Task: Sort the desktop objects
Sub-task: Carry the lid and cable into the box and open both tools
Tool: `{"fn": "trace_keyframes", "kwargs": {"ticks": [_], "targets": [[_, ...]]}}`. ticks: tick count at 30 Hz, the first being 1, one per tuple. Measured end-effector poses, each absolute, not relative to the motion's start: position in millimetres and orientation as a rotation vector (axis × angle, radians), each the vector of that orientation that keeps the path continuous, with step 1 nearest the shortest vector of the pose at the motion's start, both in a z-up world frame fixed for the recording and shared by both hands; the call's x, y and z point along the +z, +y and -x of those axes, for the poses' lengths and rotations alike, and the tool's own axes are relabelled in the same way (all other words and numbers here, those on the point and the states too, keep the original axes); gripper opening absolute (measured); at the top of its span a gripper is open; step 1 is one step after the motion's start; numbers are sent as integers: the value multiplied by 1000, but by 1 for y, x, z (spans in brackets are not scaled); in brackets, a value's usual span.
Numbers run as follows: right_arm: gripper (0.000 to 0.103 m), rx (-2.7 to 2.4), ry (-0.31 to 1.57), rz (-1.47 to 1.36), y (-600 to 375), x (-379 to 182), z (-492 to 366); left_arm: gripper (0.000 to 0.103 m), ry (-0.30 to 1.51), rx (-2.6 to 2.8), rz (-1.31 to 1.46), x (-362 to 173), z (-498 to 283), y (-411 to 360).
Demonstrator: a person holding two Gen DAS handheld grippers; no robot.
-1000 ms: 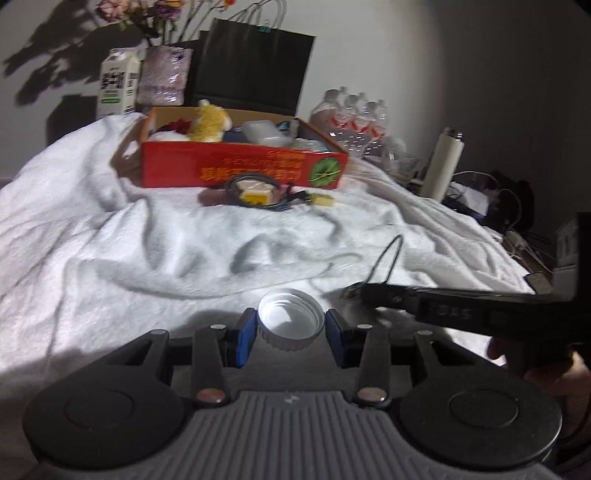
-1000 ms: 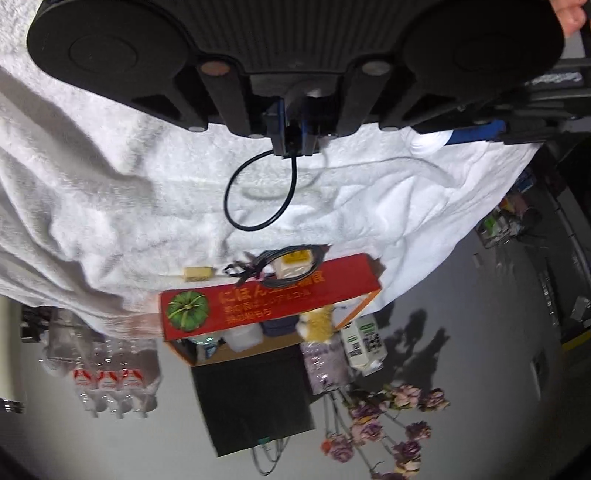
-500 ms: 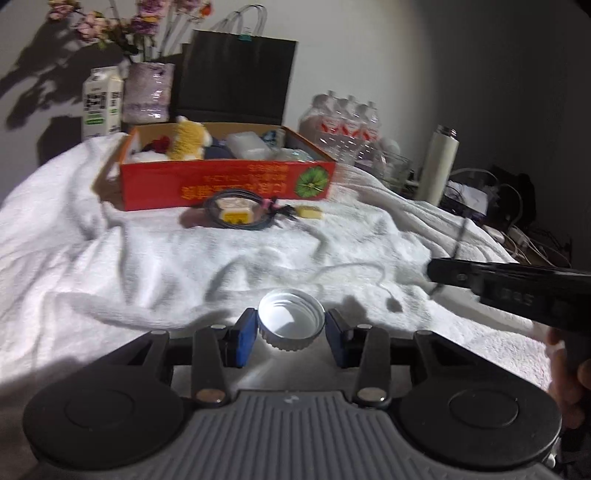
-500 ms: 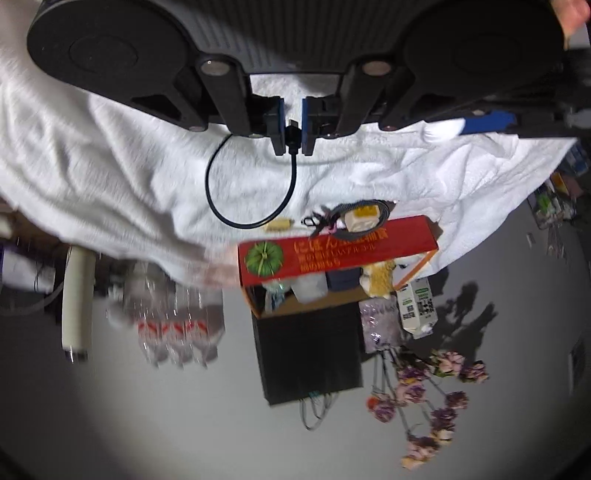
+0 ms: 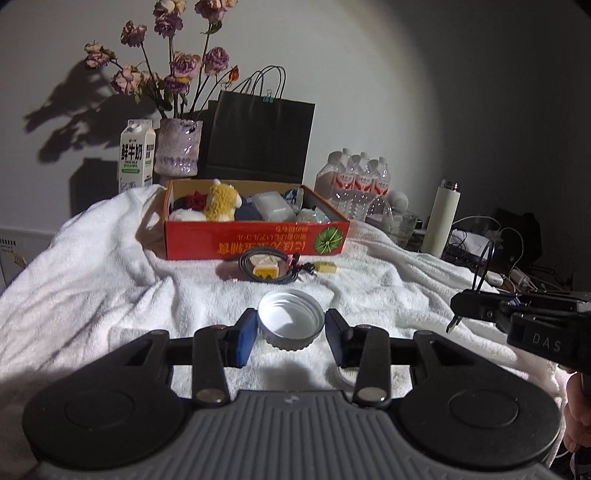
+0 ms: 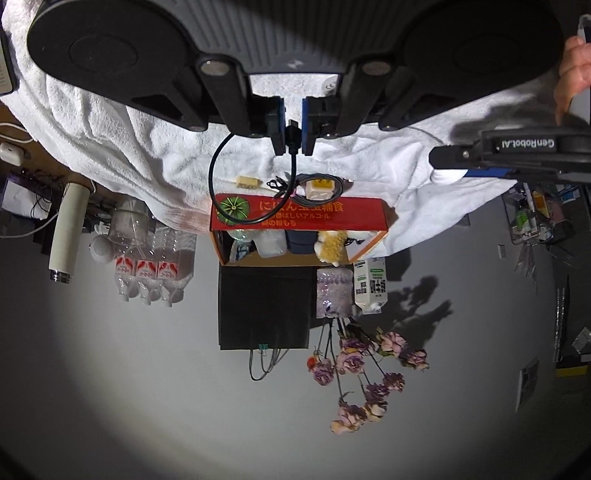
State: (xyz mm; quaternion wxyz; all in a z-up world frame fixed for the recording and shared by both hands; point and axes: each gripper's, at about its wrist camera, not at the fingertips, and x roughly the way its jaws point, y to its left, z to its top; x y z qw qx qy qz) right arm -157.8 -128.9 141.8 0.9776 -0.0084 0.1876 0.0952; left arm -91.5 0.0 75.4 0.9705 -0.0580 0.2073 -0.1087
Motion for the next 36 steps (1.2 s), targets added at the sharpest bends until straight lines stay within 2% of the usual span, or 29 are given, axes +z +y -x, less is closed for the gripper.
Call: {"fn": "trace_keyframes", "kwargs": {"ticks": [9,18,20,22,27,32,36], "targets": [[7,329,348,100,-138,189,104,41,415,-262,104,125,12,29],[7,409,432,118,-153,246,-76,41,492,-169,117,175,-173,62],[7,405,523,100,-150,250,-151,41,539,-180,136,174,-214,60],[7,405,556,96,-148,249,-174,41,559,-173,114,169,-252,52],[7,379,756,57,-139,221,-294,41,650,-136,128,142,-330,39],[7,382,842,87,-131,196,-337,41,712,-130,109,111,-379,26],[12,387,878,78,-128,175,-363,48,724,-112,108,100,-399,23]]}}
